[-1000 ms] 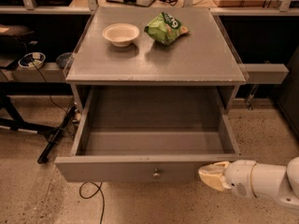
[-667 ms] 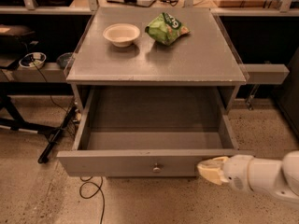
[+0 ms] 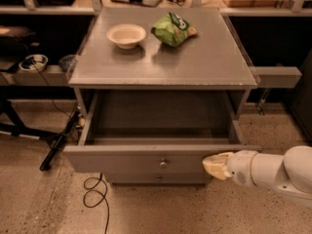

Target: Close top drawer

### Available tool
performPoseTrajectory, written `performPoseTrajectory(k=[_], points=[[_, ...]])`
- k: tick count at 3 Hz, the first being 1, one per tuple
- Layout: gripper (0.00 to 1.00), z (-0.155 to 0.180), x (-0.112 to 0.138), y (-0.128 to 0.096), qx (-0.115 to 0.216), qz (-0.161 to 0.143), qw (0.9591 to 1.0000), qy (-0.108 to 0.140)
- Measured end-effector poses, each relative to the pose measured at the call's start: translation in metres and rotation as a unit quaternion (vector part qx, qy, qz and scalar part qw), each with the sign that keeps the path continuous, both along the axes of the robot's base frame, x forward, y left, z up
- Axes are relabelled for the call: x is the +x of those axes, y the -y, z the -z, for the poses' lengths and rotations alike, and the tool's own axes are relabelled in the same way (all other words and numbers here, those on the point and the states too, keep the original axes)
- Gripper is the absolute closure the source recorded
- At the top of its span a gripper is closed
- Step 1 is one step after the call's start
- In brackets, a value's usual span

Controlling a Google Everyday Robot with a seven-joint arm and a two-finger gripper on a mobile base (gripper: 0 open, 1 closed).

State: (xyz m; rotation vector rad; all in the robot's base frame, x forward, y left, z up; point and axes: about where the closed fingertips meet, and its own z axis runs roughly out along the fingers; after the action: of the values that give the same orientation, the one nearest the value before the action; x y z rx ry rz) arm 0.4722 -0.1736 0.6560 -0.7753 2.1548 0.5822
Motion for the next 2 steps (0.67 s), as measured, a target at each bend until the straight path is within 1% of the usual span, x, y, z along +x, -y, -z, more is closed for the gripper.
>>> performPoseTrajectory(k=[1,2], points=[[1.0,-0.0063,0.0292,-0.0023,-0.006,0.009,0.9998,0.016],[1.0,-0.007,0.0328,-0.002,-0.002,0.007,0.9998,0.017]])
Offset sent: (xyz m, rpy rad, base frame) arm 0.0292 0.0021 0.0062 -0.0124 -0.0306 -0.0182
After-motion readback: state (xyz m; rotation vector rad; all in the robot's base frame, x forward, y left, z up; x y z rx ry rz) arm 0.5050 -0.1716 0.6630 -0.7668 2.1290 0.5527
